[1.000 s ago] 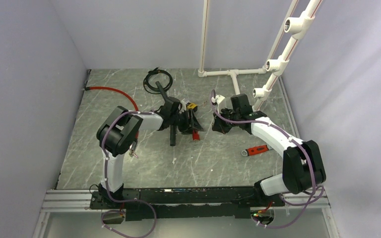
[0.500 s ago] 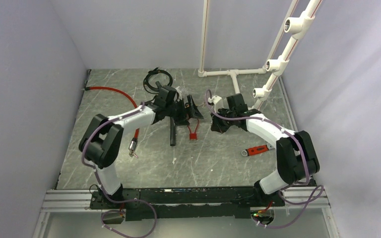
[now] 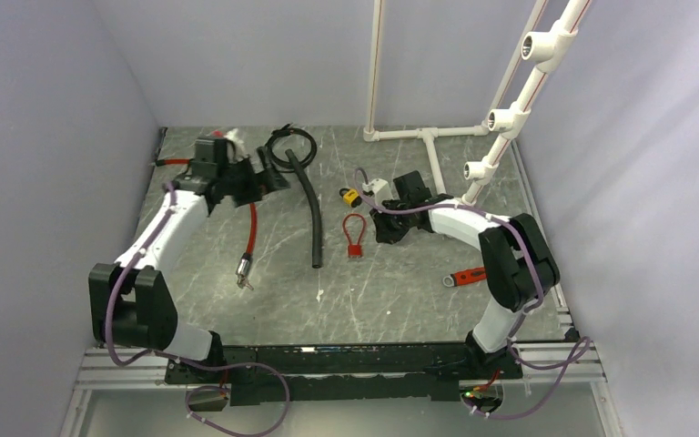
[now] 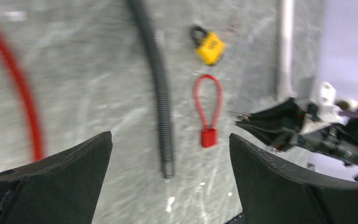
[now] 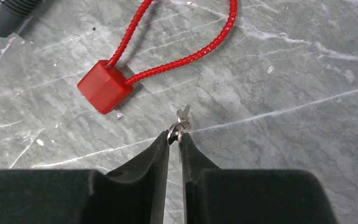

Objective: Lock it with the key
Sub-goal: Place the key at the center of the board, then pick up the lock from the center of the board.

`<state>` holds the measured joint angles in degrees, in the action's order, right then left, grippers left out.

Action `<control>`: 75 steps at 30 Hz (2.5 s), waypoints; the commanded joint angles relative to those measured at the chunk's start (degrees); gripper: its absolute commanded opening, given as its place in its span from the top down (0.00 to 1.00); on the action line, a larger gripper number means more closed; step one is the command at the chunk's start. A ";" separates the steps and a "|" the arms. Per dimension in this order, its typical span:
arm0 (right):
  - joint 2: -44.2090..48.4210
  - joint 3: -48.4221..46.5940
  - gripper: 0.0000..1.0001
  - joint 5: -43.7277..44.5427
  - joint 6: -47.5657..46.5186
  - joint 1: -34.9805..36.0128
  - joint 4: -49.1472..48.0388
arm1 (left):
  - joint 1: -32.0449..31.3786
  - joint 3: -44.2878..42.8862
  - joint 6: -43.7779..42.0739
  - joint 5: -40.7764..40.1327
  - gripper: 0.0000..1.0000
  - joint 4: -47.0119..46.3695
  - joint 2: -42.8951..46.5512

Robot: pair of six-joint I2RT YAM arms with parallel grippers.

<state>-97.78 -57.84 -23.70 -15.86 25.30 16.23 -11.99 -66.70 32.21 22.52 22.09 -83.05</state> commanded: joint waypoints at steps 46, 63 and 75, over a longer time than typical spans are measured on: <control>16.36 -9.14 0.00 -3.28 15.76 0.27 -1.11 | 10.84 -34.07 -19.80 -24.54 0.36 18.23 -39.05; 10.84 -10.39 0.00 -3.62 26.88 2.63 -10.16 | 11.78 -41.32 -5.11 -26.68 0.89 27.50 -50.16; -4.20 -18.78 0.00 -1.68 41.61 12.39 -24.78 | 15.06 -26.61 4.34 -13.99 1.00 22.78 -23.33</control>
<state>-97.08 -71.29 -25.96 18.83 35.38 0.58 1.83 -97.62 31.00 2.07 47.31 -120.79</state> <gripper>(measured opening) 0.994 0.036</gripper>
